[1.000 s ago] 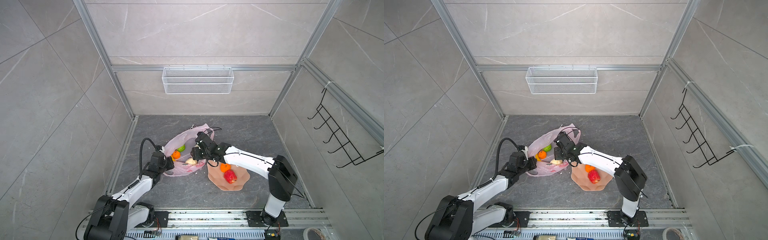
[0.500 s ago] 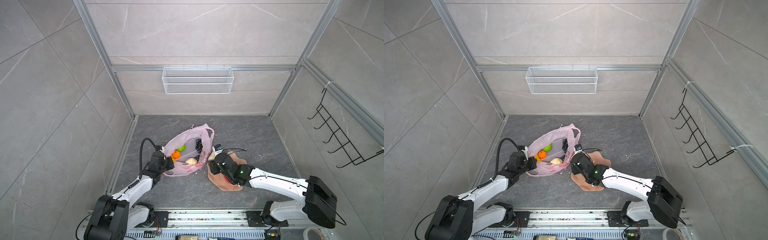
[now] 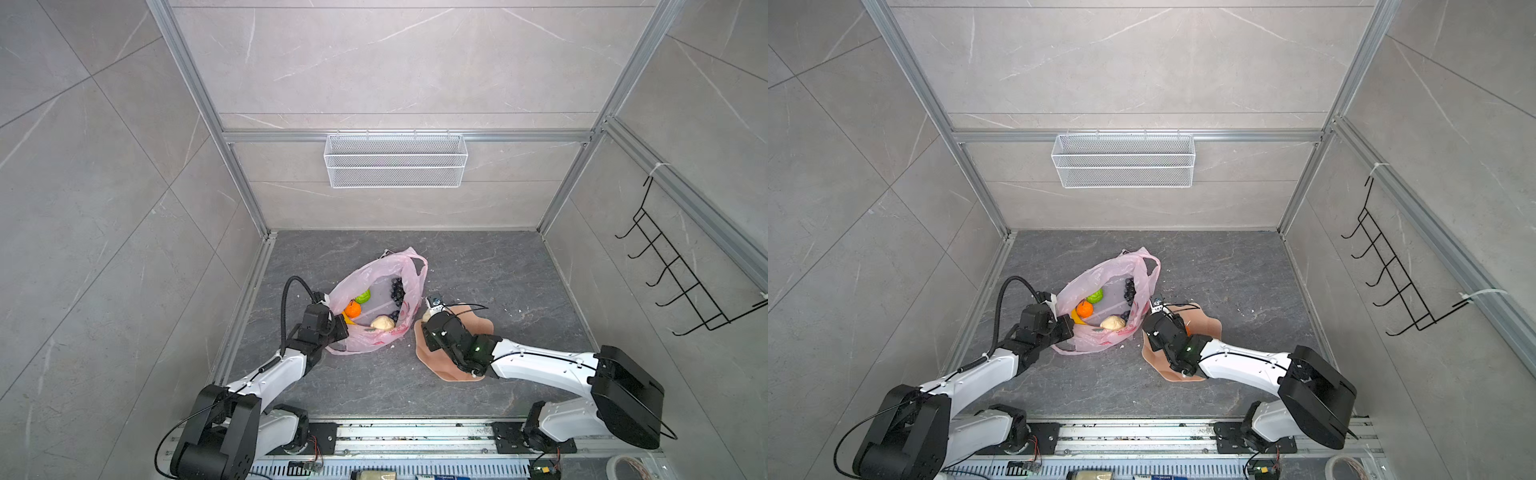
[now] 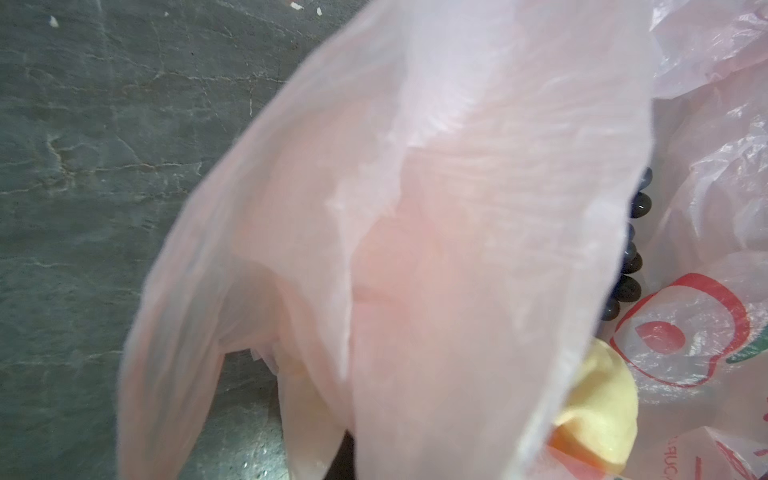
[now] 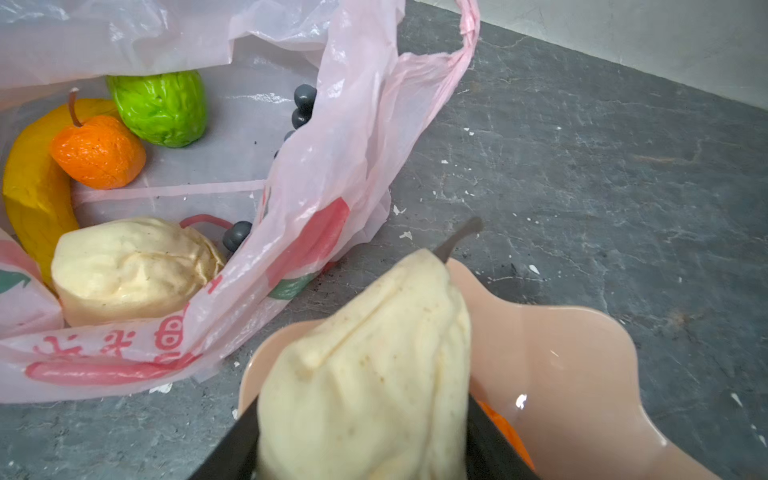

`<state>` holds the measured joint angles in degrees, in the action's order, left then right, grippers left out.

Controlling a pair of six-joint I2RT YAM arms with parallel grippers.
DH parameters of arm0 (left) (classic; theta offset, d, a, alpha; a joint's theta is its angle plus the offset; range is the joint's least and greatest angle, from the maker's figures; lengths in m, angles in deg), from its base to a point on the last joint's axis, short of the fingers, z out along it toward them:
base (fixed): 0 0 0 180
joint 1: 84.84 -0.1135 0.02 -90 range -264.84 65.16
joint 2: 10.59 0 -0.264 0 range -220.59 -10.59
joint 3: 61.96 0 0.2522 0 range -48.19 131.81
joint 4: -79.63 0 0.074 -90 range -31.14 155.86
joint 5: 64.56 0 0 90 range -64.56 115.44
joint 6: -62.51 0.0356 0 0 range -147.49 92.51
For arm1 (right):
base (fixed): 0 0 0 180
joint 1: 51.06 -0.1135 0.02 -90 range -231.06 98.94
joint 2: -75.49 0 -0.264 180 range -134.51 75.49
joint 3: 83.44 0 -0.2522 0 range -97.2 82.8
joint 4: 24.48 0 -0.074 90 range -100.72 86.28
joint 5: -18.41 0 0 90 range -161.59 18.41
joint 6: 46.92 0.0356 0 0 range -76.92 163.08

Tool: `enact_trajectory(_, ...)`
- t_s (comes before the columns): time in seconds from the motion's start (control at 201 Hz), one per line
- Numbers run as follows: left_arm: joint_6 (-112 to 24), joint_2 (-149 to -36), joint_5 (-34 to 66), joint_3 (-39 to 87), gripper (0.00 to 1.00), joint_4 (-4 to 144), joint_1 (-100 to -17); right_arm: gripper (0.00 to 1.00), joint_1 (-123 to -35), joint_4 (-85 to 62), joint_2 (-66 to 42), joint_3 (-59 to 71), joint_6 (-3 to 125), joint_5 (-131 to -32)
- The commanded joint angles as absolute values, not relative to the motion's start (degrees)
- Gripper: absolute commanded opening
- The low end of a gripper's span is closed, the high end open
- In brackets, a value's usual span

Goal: Take the fake fruits out of the plastic bag
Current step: 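Lift the pear out and carry it over the peach bowl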

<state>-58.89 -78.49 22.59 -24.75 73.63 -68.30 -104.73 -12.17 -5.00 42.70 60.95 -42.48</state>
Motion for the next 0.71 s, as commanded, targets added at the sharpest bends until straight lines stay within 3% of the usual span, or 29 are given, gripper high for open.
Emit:
enact_trajectory(0.0,-57.46,-78.95,23.95,-23.71,0.04,74.87,-68.11,0.54,-104.94,-16.21,-5.36,45.10,58.14,-43.15)
enact_trajectory(0.398,-57.31,-79.69,24.04,-23.41,0.04,74.74,-68.09,0.54,-105.02,-21.83,-6.60,49.93,56.62,-43.78)
enact_trajectory(0.702,-57.18,-78.71,24.30,-23.41,0.04,74.23,-68.13,0.65,-106.65,-21.72,-6.33,50.47,55.91,-43.04)
